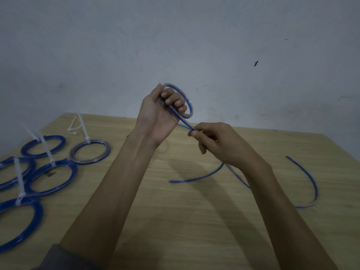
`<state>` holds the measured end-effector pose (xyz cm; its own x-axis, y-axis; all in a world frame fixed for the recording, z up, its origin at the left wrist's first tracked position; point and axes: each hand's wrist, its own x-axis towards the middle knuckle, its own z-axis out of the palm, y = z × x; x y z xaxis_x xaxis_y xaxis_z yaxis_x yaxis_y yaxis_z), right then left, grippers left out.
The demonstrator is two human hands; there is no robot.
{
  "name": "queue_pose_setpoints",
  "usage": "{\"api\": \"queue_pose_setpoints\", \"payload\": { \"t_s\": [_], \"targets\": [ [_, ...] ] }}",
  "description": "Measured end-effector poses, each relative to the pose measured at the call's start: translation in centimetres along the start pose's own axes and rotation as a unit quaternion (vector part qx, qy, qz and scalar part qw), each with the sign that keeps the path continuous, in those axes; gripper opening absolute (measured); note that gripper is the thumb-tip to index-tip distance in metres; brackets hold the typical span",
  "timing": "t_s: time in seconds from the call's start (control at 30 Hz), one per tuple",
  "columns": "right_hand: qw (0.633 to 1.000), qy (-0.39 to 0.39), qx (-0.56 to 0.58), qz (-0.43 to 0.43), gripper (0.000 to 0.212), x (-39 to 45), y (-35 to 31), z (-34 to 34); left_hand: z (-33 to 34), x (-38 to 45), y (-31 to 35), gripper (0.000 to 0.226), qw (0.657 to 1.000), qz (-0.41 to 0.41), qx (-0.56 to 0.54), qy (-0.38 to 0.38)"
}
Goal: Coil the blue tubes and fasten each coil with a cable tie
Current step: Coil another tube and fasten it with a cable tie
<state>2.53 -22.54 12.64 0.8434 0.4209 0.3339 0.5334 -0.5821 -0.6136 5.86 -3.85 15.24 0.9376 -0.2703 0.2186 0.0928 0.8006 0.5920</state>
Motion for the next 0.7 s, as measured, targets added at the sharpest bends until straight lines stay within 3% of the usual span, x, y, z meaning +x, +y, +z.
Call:
{"api": "queue_pose_setpoints", "payload": {
  "t_s": [0.1,0.27,0.43,0.53,0.63,0.7],
  "targets": [
    [1.0,-0.014,-0.018,0.005,0.024,0.2,0.7,0.6,0.4,-0.6,0.5,0.043,0.998,-0.023,0.037,-0.04],
    [0.994,-0.06,-0.088,0.039,0.034,0.5,3.0,1.3,0.4,-0.9,0.8,0.049,0.958,-0.084,0.264,-0.071],
    [0.972,-0.06,-0.211,0.085,0.028,0.0,6.0,0.7,0.0,-1.1,0.4,0.055,0.816,-0.085,0.565,-0.086],
    [0.949,-0.072,-0.275,0.134,0.024,-0.3,7.1,0.1,-0.2,-1.2,-0.6,0.054,0.758,-0.104,0.639,-0.08],
    [0.94,-0.089,-0.275,0.184,0.027,-0.4,7.8,-0.9,-0.6,-1.2,-2.4,0.054,0.721,-0.137,0.672,-0.101],
    [0.935,-0.087,-0.286,0.193,0.025,-0.3,8.1,-1.5,-1.0,-1.1,-3.9,0.059,0.673,-0.156,0.713,-0.122]
  ]
}}
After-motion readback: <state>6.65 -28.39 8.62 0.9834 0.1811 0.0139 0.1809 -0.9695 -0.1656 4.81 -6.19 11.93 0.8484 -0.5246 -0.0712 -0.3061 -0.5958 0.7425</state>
